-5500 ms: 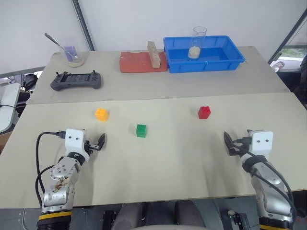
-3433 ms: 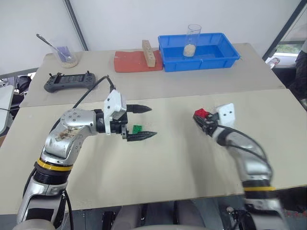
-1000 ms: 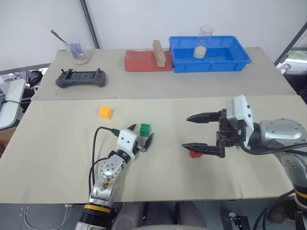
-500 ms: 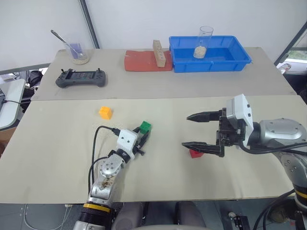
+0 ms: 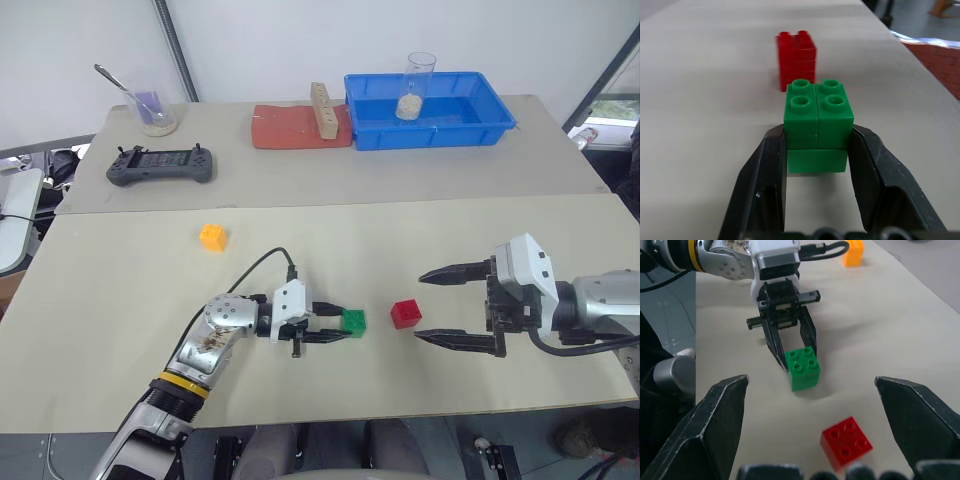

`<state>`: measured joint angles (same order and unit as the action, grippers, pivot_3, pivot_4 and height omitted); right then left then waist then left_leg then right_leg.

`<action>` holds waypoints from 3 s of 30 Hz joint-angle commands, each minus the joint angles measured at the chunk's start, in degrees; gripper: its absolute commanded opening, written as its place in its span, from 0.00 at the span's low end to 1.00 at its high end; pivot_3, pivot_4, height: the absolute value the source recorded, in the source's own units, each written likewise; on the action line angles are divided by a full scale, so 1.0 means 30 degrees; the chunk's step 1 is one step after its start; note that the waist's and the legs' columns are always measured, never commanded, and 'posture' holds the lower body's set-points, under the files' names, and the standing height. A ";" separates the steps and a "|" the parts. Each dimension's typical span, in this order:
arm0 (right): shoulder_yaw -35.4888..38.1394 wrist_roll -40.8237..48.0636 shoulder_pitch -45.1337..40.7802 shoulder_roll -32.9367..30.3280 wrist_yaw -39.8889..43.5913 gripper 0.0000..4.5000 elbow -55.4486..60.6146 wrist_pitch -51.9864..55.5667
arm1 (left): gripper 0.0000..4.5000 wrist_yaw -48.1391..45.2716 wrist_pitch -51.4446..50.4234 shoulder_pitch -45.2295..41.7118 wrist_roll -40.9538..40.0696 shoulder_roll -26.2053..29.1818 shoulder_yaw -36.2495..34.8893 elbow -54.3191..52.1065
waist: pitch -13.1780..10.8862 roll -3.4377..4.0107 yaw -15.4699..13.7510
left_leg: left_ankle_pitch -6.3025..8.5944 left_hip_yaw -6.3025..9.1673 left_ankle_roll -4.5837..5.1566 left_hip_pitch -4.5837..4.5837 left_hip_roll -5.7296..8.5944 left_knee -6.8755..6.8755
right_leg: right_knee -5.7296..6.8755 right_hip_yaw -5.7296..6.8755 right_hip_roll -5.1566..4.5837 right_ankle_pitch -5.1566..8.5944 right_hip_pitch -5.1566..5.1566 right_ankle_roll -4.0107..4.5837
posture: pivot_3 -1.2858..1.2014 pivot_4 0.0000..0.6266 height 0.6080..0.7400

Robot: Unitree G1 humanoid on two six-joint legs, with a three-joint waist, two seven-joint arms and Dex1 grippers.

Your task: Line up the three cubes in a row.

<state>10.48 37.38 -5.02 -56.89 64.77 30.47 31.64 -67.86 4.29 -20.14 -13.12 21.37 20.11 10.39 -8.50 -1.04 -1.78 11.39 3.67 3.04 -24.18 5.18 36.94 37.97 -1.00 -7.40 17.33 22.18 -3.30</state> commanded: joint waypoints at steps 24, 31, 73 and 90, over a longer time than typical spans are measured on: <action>0.0455 -0.0027 -0.0107 0.0207 -0.0413 1.00 0.0540 -0.0301 | 0.68 0.1479 0.1548 -0.0116 0.1165 -0.0999 -0.0180 0.1113 | -0.0002 -0.0004 0.0089 | -0.0002 0.0000 0.0002 0.0003 0.0002 0.0015 | 0.0009 0.0000 0.0000 0.0000 -0.0007 -0.0002 | 0.52 0.24 1.00; -0.0100 -0.0075 -0.0805 0.0260 -0.0416 1.00 0.0241 -0.0250 | 0.99 0.0609 0.0912 0.0524 0.0949 0.0071 -0.0310 -0.0040 | -0.0002 -0.0003 0.0177 | -0.0001 0.0001 0.0002 0.0004 0.0001 0.0013 | 0.0012 0.0001 0.0003 0.0000 -0.0006 -0.0002 | 0.52 0.24 1.00; -0.2652 0.2559 -0.8749 0.3415 -0.3427 1.00 -0.0303 0.4626 | 0.88 1.5161 -0.0860 -0.0527 0.1171 0.0292 -1.0841 0.5098 | -0.0002 -0.0016 0.0141 | 0.0006 0.0006 -0.0002 0.0003 0.0005 0.0002 | 0.0041 0.0015 -0.0008 -0.0010 0.0033 0.0009 | 0.52 0.24 1.00; -0.2527 0.1970 -0.8067 0.2581 -0.3137 1.00 -0.0204 0.4088 | 0.29 0.9474 -0.1582 0.1691 0.0098 0.1277 -0.8292 -0.0178 | -0.0004 -0.0018 0.0280 | 0.0009 0.0006 0.0002 -0.0016 0.0007 0.0000 | 0.0033 0.0011 -0.0015 -0.0011 0.0043 0.0009 | 0.52 0.24 1.00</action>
<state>0.76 43.85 -29.67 -47.99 54.41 28.66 45.50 -33.46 -0.26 -15.99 -10.73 23.55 -6.87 15.92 -8.51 -1.10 -0.94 11.42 3.69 3.05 -24.25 5.20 36.93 38.05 -0.97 -7.45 17.30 22.32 -3.27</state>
